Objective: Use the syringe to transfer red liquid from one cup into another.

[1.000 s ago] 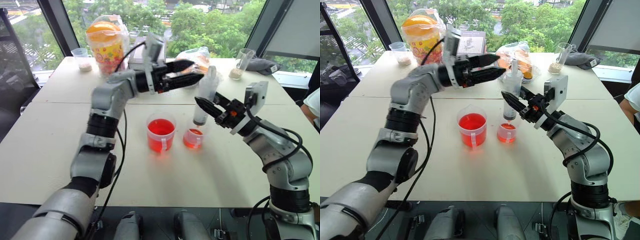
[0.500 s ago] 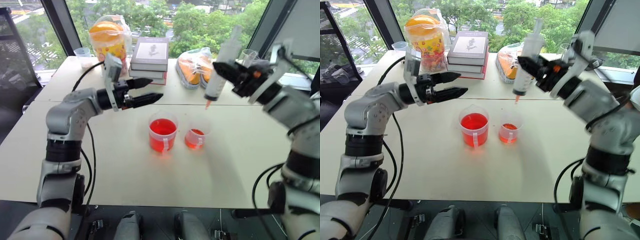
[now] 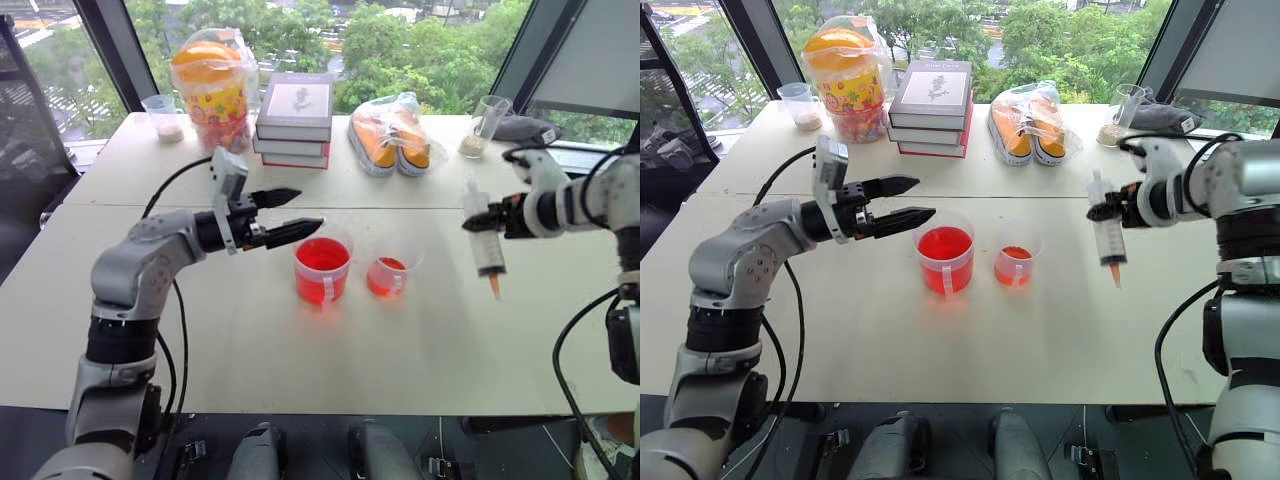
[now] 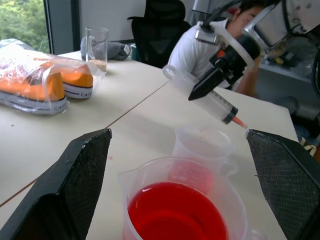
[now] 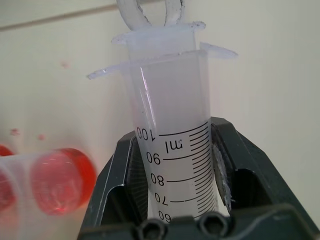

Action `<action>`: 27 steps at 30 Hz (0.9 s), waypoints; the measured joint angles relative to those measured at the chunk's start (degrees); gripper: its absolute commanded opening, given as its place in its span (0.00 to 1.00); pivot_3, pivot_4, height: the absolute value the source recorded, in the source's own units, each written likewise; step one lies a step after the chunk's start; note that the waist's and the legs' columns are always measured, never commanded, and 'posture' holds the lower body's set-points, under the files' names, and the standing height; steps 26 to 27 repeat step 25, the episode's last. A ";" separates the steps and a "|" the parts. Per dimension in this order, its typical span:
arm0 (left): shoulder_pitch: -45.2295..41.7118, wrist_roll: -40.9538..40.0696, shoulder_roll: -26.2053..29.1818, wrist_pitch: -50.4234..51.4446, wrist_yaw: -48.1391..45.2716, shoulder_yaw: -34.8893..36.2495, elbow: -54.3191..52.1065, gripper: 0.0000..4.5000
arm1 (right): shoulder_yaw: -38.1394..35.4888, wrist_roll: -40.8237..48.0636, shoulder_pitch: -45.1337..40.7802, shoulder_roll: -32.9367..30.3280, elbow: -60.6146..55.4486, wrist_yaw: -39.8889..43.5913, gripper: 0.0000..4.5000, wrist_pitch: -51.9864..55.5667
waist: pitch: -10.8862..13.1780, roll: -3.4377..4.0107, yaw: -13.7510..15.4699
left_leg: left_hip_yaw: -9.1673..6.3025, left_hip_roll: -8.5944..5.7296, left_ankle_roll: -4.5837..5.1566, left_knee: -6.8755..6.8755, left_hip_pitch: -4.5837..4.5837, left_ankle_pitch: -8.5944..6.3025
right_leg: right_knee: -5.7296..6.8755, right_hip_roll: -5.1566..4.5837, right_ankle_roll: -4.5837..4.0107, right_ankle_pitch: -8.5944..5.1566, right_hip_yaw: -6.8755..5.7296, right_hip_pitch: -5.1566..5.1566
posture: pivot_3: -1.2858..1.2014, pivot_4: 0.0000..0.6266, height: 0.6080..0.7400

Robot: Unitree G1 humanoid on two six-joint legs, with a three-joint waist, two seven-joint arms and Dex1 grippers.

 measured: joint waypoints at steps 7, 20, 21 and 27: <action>1.34 -1.38 1.67 1.41 0.73 -0.17 -3.47 1.00 | 5.75 -11.77 -0.72 4.94 15.12 9.81 0.54 -10.90 | 0.00 0.00 -0.11 | -0.03 0.01 0.00 0.00 0.01 0.00 | 0.04 0.04 0.01 0.00 -0.01 -0.01 | 0.52 0.24 1.00; 3.42 -4.85 6.42 4.16 0.95 0.49 -6.01 1.00 | -3.78 -13.16 1.36 -1.18 -2.51 18.86 0.98 -7.87 | 0.08 0.13 0.23 | -0.07 0.02 -0.01 -0.05 -0.05 0.00 | 0.05 0.05 0.01 -0.01 -0.03 -0.09 | 0.52 0.24 1.00; 3.46 -4.96 6.81 4.20 0.90 0.57 -6.03 1.00 | -6.71 -11.27 3.17 -2.92 -9.41 19.42 0.98 -6.53 | 0.08 0.13 0.26 | -0.10 0.03 -0.01 -0.09 -0.05 0.00 | 0.03 0.06 0.01 -0.01 -0.06 -0.08 | 0.52 0.24 1.00; 3.60 -5.66 8.90 4.62 0.49 1.02 -5.80 1.00 | -20.31 -1.44 12.03 -4.46 -34.31 20.48 0.98 3.38 | 0.07 0.12 0.25 | -0.14 0.04 -0.01 -0.12 -0.03 0.00 | 0.02 0.03 0.00 -0.02 -0.09 -0.04 | 0.52 0.24 1.00</action>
